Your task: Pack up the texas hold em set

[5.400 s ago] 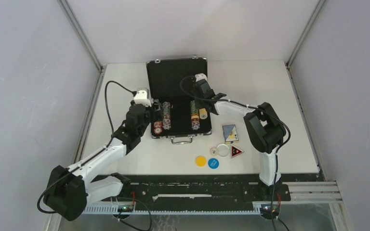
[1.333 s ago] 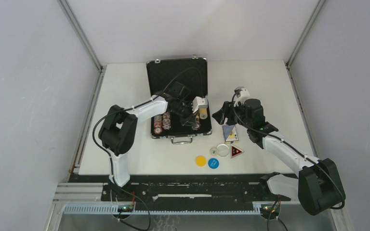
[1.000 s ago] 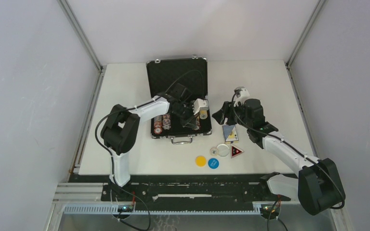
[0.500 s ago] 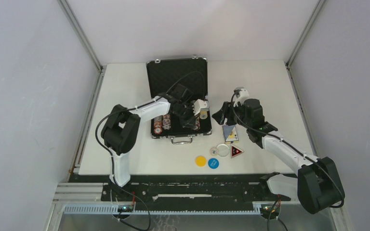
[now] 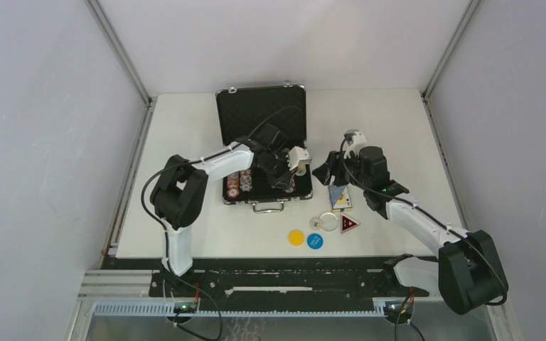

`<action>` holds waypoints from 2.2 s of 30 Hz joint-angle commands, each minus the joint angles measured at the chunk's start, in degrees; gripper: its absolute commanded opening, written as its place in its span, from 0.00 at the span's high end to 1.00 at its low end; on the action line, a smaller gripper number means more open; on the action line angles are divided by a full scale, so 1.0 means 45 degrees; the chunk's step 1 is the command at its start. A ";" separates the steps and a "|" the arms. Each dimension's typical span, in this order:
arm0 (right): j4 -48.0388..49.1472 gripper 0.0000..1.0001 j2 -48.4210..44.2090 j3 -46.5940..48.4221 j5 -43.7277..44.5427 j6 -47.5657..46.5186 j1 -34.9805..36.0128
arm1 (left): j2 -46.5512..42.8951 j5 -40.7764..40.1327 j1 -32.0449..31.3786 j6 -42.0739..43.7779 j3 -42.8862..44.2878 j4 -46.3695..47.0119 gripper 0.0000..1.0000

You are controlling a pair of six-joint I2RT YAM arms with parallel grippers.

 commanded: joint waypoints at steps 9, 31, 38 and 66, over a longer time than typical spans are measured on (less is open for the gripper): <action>0.0683 0.30 -0.0003 -0.0031 -0.0203 -0.0037 -0.0040 | -0.1321 -0.0624 -0.0050 -0.0330 0.0925 0.0543 0.85; -0.0540 0.28 -0.2163 -0.0729 0.1735 -0.0288 -0.0051 | -0.6764 -0.6186 -0.2561 -0.4453 -0.2316 0.4422 0.81; -0.1151 0.29 -0.3221 -0.0715 0.2080 -0.0597 -0.0055 | -0.9002 -0.4631 -0.2494 -0.6966 -0.7382 0.8851 0.00; -0.1573 0.30 -0.3140 -0.0556 0.0800 -0.0825 -0.0159 | -0.5378 -0.0726 -0.3644 -0.4466 -0.7548 0.9501 0.07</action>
